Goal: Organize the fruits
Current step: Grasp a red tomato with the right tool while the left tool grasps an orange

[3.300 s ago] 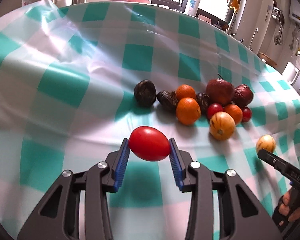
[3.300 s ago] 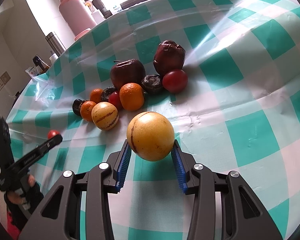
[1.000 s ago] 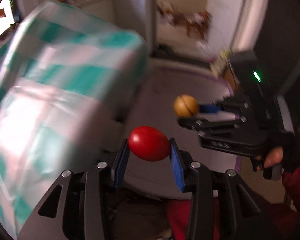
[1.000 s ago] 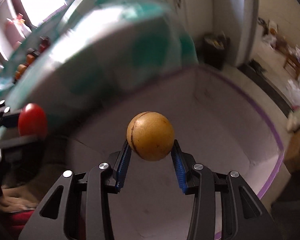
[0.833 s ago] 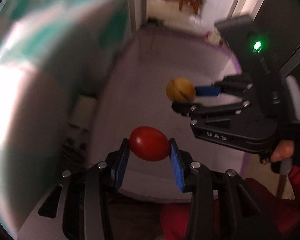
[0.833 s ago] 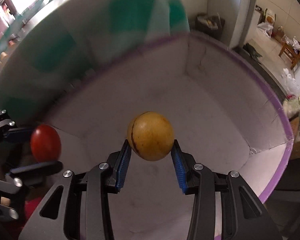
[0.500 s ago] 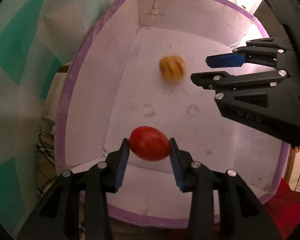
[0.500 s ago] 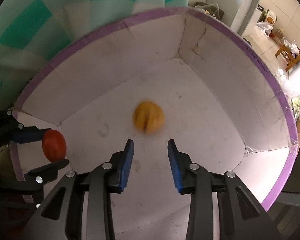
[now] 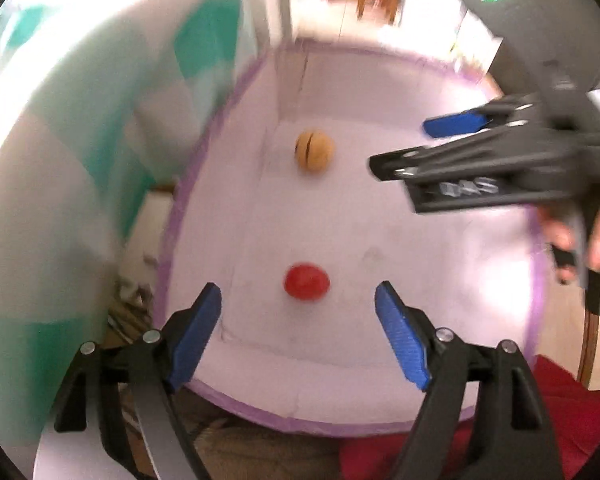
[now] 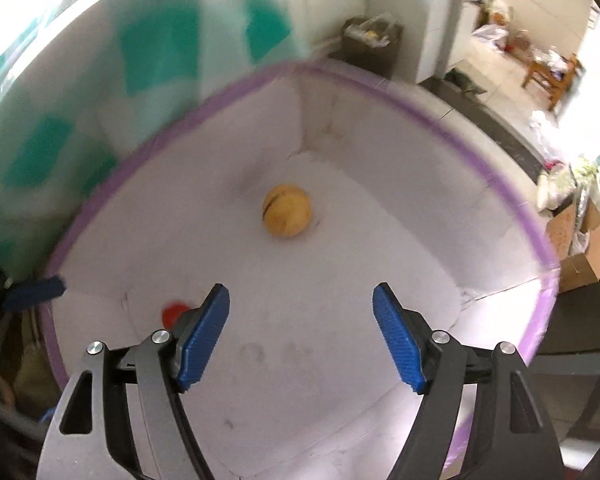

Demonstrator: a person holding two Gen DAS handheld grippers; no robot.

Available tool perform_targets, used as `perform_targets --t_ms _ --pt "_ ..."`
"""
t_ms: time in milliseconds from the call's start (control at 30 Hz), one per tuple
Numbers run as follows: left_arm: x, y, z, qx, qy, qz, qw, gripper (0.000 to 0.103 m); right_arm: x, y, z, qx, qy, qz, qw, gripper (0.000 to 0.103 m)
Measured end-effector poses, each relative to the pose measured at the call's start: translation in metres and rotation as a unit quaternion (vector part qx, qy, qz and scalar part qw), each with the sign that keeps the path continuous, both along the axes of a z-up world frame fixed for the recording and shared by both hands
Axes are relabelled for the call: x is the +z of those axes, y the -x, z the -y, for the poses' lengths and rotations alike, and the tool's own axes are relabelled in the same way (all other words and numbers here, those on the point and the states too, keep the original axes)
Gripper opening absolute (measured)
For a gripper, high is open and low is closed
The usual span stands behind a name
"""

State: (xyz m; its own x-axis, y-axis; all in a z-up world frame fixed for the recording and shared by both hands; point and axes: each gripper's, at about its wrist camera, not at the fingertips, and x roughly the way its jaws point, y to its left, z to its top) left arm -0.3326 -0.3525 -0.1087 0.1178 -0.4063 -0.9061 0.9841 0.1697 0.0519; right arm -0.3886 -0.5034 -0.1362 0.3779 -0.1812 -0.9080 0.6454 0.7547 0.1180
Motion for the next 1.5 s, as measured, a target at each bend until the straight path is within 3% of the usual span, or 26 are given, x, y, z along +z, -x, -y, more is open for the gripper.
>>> perform_targets --t_ms 100,200,267,300,367,400,533,667,733,833,900,1000,1100,1200,1233,1300,1367,1500 --pt "0.045 0.006 -0.018 -0.017 0.085 0.011 0.9962 0.083 0.03 0.01 0.007 -0.02 0.022 0.059 0.998 0.073" --pt "0.101 -0.007 -0.049 0.004 0.185 0.022 0.9824 0.096 0.077 0.021 0.0 -0.016 0.06 0.16 0.985 0.077" --pt "0.137 -0.035 -0.082 0.055 0.245 0.045 0.967 0.098 0.115 0.027 -0.014 0.002 0.095 0.24 0.966 0.088" --pt "0.145 -0.045 -0.09 0.072 0.258 0.051 0.9622 0.1 0.132 0.027 -0.024 0.015 0.115 0.274 0.955 0.088" --pt "0.167 -0.079 -0.126 0.133 0.291 0.074 0.9446 0.101 0.158 0.024 -0.039 0.046 0.139 0.312 0.939 0.088" --pt "0.175 -0.101 -0.149 0.175 0.306 0.086 0.9318 0.101 0.172 0.018 -0.052 0.067 0.15 0.331 0.929 0.088" --pt "0.188 -0.165 -0.22 0.302 0.319 0.091 0.8937 0.101 0.201 -0.015 -0.089 0.115 0.159 0.362 0.911 0.089" --pt "0.187 -0.234 -0.281 0.403 0.302 0.096 0.8588 0.101 0.213 -0.079 -0.115 0.16 0.118 0.349 0.916 0.089" --pt "0.182 -0.263 -0.305 0.437 0.283 0.104 0.8472 0.101 0.215 -0.111 -0.133 0.183 0.099 0.326 0.922 0.089" --pt "0.175 -0.299 -0.34 0.478 0.251 0.114 0.8339 0.101 0.214 -0.162 -0.168 0.222 0.09 0.311 0.92 0.089" --pt "0.171 -0.32 -0.361 0.506 0.24 0.118 0.8198 0.101 0.211 -0.199 -0.199 0.25 0.097 0.287 0.92 0.089" --pt "0.157 -0.345 -0.384 0.537 0.241 0.094 0.8031 0.101 0.198 -0.246 -0.229 0.273 0.112 0.25 0.922 0.089" --pt "0.146 -0.362 -0.414 0.576 0.256 0.057 0.7743 0.101 0.178 -0.295 -0.25 0.286 0.118 0.21 0.927 0.089" --pt "0.139 -0.368 -0.441 0.624 0.255 0.023 0.7381 0.101 0.162 -0.342 -0.261 0.291 0.106 0.185 0.933 0.089" --pt "0.138 -0.369 -0.45 0.636 0.266 0.009 0.7248 0.101 0.156 -0.356 -0.262 0.294 0.099 0.171 0.935 0.087" --pt "0.135 -0.371 -0.46 0.654 0.267 -0.008 0.7079 0.101 0.144 -0.39 -0.267 0.297 0.095 0.134 0.941 0.079" --pt "0.132 -0.373 -0.462 0.662 0.26 -0.015 0.7026 0.101 0.139 -0.419 -0.269 0.292 0.108 0.105 0.944 0.074" --pt "0.132 -0.373 -0.457 0.661 0.245 -0.006 0.7097 0.101 0.134 -0.46 -0.264 0.28 0.113 0.089 0.949 0.071"
